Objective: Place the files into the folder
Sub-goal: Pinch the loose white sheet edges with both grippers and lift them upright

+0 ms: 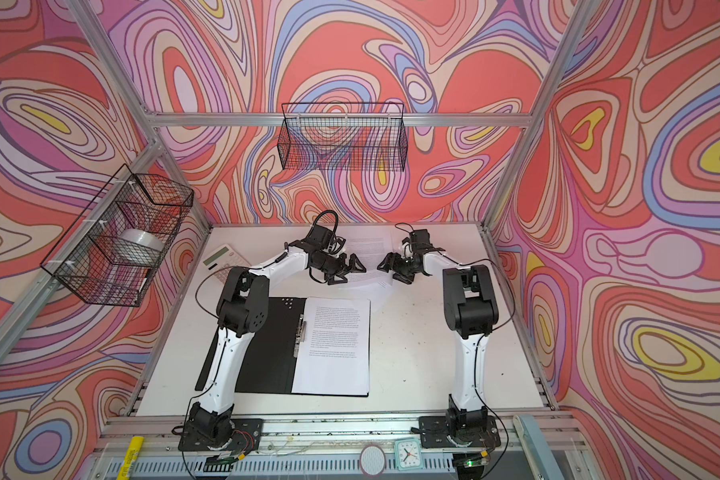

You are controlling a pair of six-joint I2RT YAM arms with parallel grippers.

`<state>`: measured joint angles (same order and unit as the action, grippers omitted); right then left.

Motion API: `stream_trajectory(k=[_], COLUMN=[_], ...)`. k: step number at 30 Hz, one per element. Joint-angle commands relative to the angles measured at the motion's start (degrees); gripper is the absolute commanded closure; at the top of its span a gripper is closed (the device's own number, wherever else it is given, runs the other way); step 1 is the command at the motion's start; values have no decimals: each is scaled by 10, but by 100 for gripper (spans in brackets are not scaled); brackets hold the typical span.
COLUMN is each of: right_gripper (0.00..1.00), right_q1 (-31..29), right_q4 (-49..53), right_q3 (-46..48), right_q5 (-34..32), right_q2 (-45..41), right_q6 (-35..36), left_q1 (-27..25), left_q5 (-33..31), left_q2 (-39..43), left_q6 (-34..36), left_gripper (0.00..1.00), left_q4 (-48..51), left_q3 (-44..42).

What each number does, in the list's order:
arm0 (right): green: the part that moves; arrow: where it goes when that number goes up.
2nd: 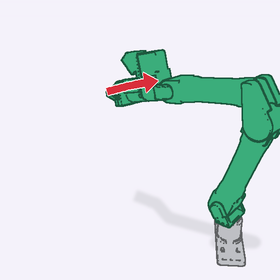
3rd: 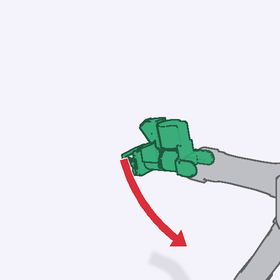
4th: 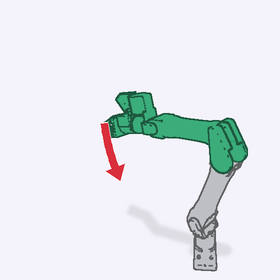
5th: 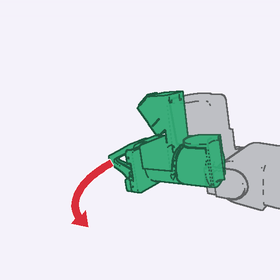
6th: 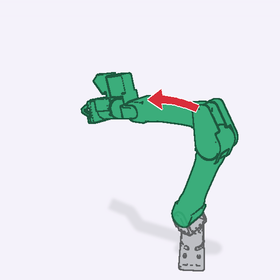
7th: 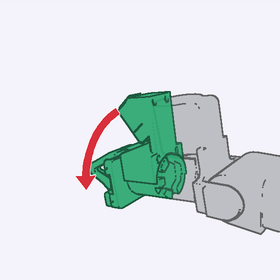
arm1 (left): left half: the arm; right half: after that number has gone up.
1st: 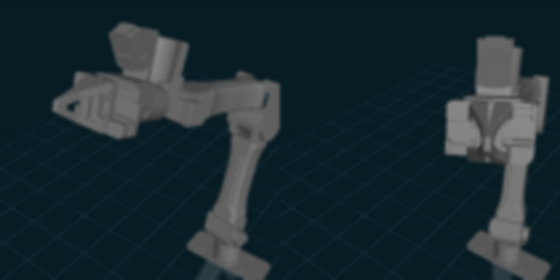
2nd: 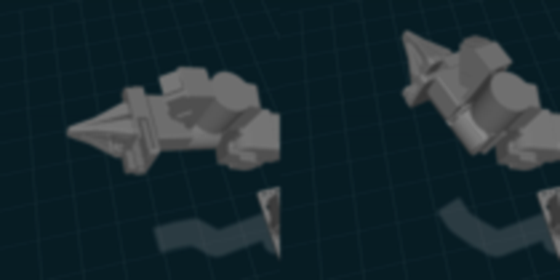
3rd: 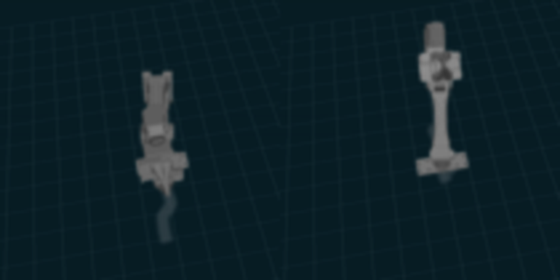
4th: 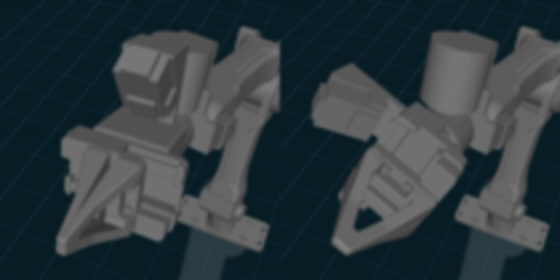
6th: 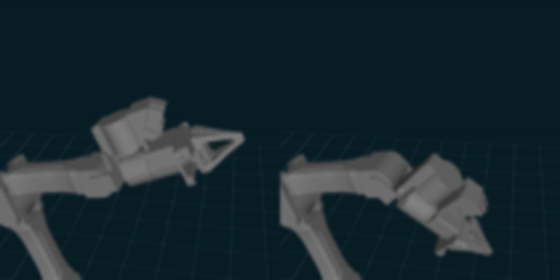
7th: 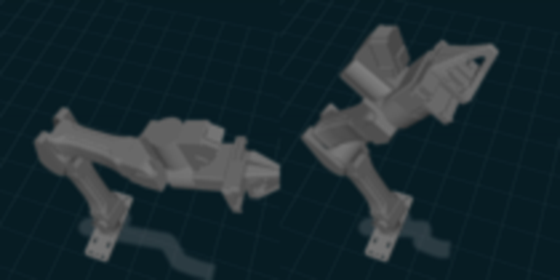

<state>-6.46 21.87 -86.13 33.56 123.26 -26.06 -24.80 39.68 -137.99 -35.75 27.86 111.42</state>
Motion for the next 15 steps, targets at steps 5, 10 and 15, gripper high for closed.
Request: stream_trajectory(k=[5, 10, 15], right_gripper=[19, 16, 16], right_q1=[-3, -3, -1], right_q4=[-17, -24, 15], right_q3=[-18, -80, -176], right_q5=[53, 79, 85], right_q2=[17, 53, 115], right_q6=[1, 26, 76], left_q1=[7, 7, 6], left_q5=[-56, -58, -57], left_q2=[-28, -30, -28], left_q6=[16, 19, 16], left_gripper=[4, 4, 4], left_q4=[82, 86, 86], left_q3=[-38, -43, -45])
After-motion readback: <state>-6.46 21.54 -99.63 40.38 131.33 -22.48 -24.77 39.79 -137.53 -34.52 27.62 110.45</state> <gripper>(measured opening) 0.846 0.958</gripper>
